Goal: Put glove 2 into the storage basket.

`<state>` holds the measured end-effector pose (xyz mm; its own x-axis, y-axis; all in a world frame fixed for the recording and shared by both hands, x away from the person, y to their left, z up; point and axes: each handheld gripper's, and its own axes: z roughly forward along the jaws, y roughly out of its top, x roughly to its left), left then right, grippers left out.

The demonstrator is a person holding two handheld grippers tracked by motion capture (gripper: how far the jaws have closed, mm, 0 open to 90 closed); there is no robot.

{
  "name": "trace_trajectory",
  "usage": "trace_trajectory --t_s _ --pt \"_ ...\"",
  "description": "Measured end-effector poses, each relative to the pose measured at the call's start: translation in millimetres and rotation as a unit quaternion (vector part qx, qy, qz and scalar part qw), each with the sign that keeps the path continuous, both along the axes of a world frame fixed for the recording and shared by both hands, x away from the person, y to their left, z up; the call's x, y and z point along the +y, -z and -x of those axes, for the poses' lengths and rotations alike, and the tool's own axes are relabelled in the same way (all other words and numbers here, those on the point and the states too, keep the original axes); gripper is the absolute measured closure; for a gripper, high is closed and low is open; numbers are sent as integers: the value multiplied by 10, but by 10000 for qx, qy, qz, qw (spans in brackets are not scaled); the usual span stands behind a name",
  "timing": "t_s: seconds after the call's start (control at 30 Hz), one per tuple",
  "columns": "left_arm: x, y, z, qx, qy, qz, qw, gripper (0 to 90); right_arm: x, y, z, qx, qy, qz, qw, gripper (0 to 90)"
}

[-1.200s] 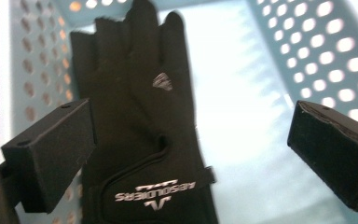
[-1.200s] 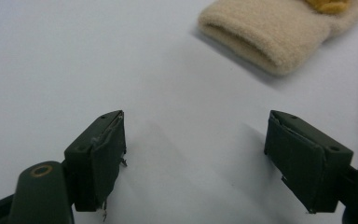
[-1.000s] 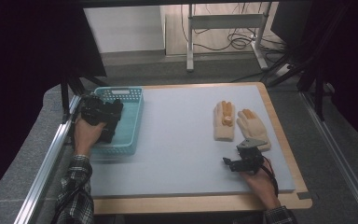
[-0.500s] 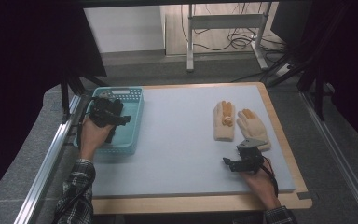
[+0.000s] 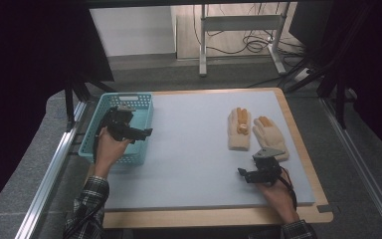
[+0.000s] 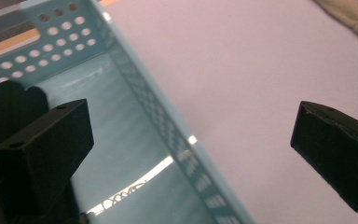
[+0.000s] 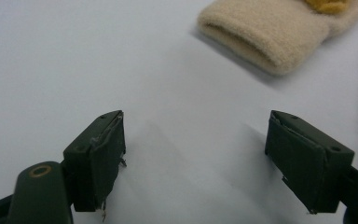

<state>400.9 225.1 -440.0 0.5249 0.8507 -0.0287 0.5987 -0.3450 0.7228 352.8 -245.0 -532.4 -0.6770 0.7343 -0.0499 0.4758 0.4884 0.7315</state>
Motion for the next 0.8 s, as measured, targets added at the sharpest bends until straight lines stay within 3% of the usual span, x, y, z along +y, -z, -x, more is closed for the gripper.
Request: trace_trajectory --t_s 0.43,0.8 --pt "-379 10 194 -205 583 137 9980 0 1 0 1 3 3 -1 10000 197" --pt "-680 150 337 -279 985 287 9943 0 1 0 1 2 2 -2 10000 197"
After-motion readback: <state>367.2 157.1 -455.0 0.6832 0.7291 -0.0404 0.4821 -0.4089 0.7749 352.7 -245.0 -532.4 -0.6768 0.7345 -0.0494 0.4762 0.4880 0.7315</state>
